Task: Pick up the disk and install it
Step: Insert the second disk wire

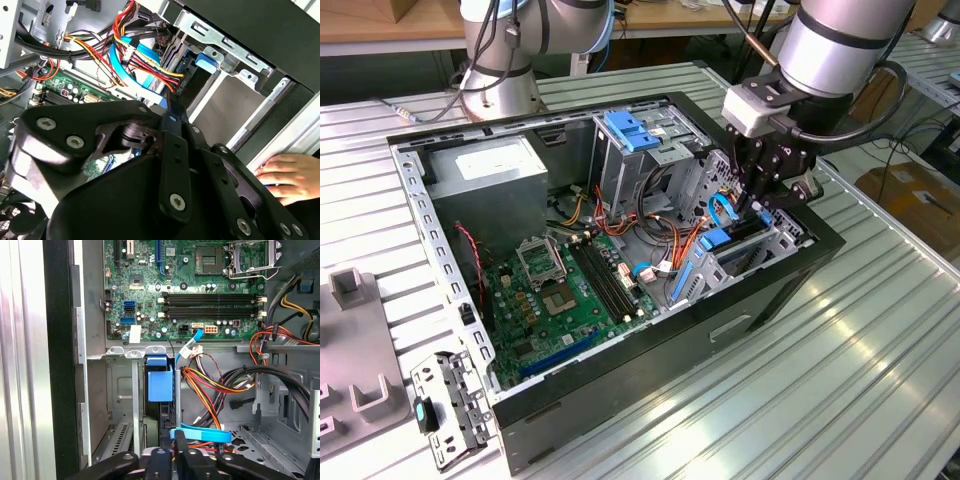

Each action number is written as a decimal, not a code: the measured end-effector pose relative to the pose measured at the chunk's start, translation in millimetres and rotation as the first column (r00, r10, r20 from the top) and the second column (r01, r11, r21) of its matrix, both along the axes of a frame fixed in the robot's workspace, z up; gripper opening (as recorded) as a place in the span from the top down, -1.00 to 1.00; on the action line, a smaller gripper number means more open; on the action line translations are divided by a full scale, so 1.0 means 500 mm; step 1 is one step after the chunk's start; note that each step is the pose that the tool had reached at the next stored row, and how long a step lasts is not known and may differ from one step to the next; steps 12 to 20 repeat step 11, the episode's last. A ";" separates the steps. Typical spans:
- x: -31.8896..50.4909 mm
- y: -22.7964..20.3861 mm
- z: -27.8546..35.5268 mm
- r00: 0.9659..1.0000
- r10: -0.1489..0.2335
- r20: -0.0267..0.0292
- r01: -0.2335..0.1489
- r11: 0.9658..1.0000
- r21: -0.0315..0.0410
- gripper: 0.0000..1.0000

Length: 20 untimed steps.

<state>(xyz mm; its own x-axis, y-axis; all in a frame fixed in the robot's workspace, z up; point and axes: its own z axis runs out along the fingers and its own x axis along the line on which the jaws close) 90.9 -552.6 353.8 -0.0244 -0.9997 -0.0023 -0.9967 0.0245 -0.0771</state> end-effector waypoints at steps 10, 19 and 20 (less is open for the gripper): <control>0.000 0.0000 0.001 1.000 0.000 0.000 0.000 1.000 0.000 0.79; 0.000 0.0000 0.001 1.000 0.000 0.000 0.000 1.000 0.000 0.79; 0.000 0.0000 0.001 1.000 0.000 0.000 0.000 1.000 0.000 0.79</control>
